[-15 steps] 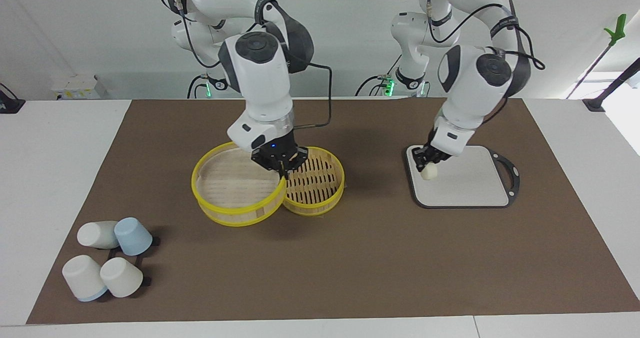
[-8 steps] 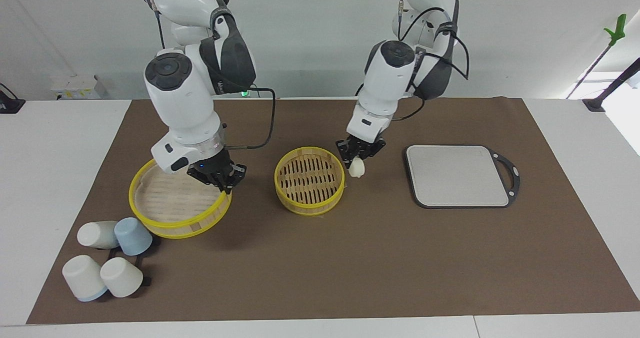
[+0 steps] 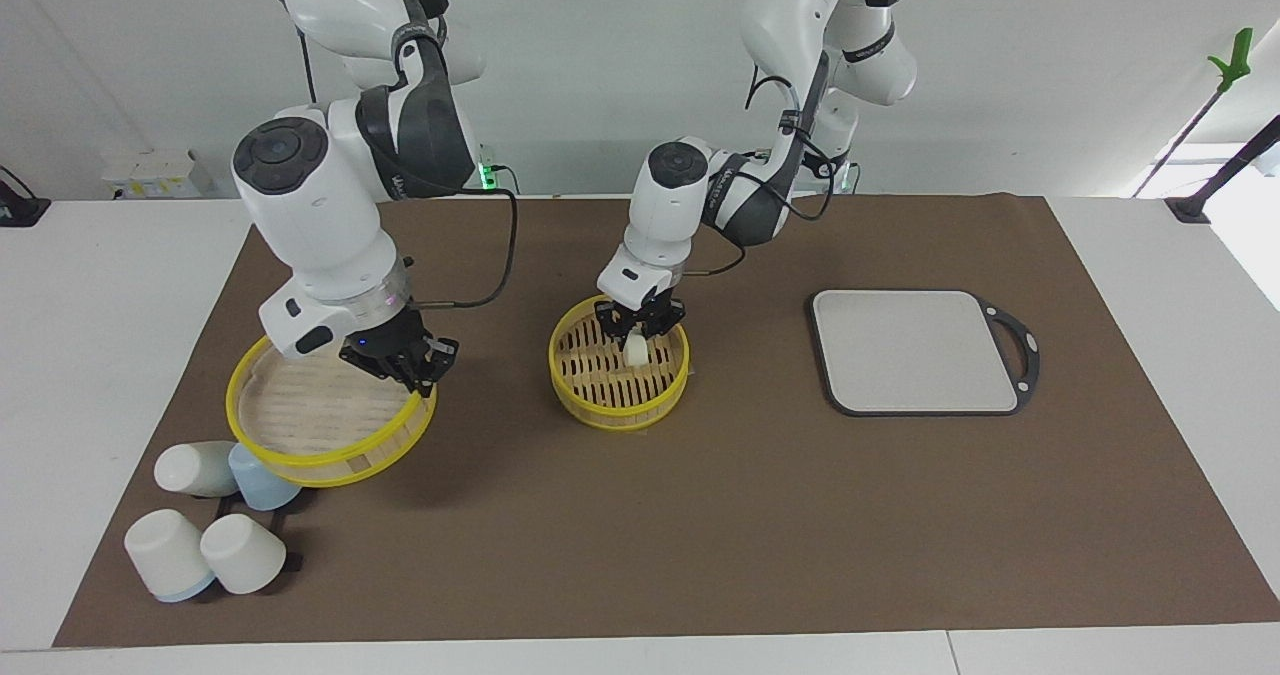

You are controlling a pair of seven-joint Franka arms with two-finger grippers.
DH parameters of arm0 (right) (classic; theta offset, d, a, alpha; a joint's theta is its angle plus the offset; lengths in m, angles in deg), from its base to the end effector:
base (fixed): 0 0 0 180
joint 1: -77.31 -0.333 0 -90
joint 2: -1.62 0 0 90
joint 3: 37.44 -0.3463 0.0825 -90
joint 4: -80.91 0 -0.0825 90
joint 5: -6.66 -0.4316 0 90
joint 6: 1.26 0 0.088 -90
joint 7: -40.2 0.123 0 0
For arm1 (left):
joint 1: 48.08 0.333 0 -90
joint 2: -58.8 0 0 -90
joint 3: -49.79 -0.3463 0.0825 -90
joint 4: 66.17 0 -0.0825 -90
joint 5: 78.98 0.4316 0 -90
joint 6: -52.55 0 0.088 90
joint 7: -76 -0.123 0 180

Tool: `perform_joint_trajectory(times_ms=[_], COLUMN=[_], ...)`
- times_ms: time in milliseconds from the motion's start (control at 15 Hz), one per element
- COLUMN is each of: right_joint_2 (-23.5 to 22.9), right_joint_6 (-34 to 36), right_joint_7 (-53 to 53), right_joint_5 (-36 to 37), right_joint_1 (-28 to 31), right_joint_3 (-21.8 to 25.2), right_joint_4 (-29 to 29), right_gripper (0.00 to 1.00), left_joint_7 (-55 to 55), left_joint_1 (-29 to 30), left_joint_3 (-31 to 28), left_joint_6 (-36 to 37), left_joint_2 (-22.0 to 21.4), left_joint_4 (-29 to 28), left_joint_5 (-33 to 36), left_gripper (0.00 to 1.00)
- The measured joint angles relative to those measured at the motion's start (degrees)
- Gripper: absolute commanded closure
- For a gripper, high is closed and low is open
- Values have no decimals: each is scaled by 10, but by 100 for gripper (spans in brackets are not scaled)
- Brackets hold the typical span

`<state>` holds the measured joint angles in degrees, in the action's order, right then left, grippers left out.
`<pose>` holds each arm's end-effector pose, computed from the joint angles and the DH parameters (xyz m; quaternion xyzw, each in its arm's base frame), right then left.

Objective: Place bun in steamer
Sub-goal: 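Carry the bun into the open steamer with the left gripper and release it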

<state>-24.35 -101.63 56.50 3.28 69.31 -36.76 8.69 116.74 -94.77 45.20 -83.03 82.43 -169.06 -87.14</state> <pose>0.7502 0.1045 0.5090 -0.9961 0.0823 -0.0132 0.0299 0.5266 -0.4862 0.3200 0.9956 0.0303 0.0348 0.0814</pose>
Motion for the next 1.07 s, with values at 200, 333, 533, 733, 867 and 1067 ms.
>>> perform_joint_trajectory(times_ms=[200,333,533,733,867,1067], right_joint_2=[0,1,1,1,1,2], right_joint_6=[-1,-1,-2,-11,-19,-34], right_joint_7=[0,0,0,0,12,88], right_joint_5=[0,0,-1,-1,-4,-5], right_joint_1=[2,2,2,-1,-12,-64], right_joint_3=[-1,-1,-2,-3,-5,-7], right_joint_4=[-4,-5,-8,-10,-12,-15], right_gripper=[100,100,100,100,100,100], left_joint_7=[0,0,5,8,8,-3], left_joint_1=[-1,-1,-1,5,30,81], left_joint_3=[0,0,0,-8,-11,-13], left_joint_6=[-6,-6,-6,13,57,137], left_joint_2=[7,7,7,-6,-35,-96], left_joint_4=[3,4,4,10,16,19], left_joint_5=[0,0,0,0,0,0], left_gripper=[0,0,0,0,0,0])
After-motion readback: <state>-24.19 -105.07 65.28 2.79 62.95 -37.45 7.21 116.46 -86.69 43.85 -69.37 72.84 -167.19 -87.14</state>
